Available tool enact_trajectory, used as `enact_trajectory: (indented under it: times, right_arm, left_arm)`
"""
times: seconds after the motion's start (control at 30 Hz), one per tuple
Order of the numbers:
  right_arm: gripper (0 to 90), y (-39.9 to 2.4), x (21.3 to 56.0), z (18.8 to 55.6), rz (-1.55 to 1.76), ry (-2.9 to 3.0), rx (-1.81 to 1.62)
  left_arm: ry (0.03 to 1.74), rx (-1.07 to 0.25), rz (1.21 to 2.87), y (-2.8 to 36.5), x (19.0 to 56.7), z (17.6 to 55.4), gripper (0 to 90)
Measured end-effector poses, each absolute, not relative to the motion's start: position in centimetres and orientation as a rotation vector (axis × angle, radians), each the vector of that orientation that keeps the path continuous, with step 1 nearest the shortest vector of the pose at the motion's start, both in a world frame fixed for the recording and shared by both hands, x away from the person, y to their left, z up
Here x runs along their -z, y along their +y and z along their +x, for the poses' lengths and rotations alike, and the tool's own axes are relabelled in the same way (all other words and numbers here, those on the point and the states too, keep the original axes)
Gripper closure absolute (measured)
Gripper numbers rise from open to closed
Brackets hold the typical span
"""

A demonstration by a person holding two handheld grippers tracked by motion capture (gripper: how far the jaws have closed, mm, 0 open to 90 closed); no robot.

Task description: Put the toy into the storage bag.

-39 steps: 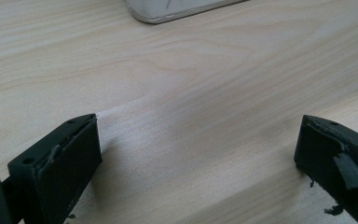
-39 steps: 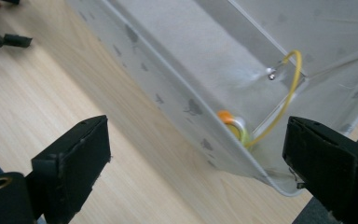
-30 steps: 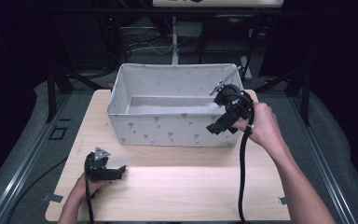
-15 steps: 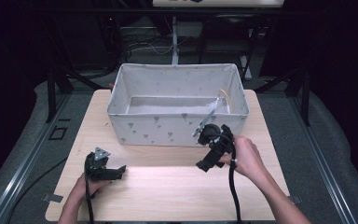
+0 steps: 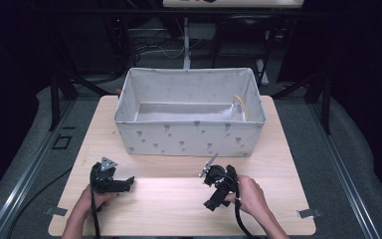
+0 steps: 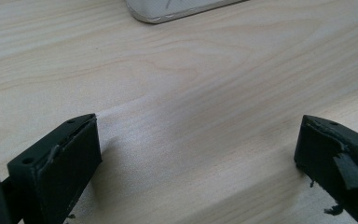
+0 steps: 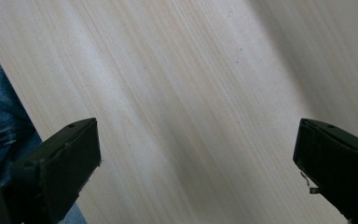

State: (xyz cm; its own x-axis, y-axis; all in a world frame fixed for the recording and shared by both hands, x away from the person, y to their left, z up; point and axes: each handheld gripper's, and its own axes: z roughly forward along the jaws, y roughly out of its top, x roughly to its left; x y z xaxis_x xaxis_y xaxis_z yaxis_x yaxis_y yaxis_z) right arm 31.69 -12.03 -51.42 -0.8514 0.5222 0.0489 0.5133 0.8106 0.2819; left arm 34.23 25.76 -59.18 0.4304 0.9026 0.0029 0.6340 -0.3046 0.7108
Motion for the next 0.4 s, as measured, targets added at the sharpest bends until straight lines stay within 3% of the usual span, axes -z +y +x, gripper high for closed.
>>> enact_trajectory:
  times: [0.4]
  right_arm:
    - [0.9, -12.2, 53.5, 31.0, 0.858, 2.927, -0.450]
  left_arm:
    - [1.289, -0.542, 2.047, 25.8, 59.2, 34.2, 0.3]
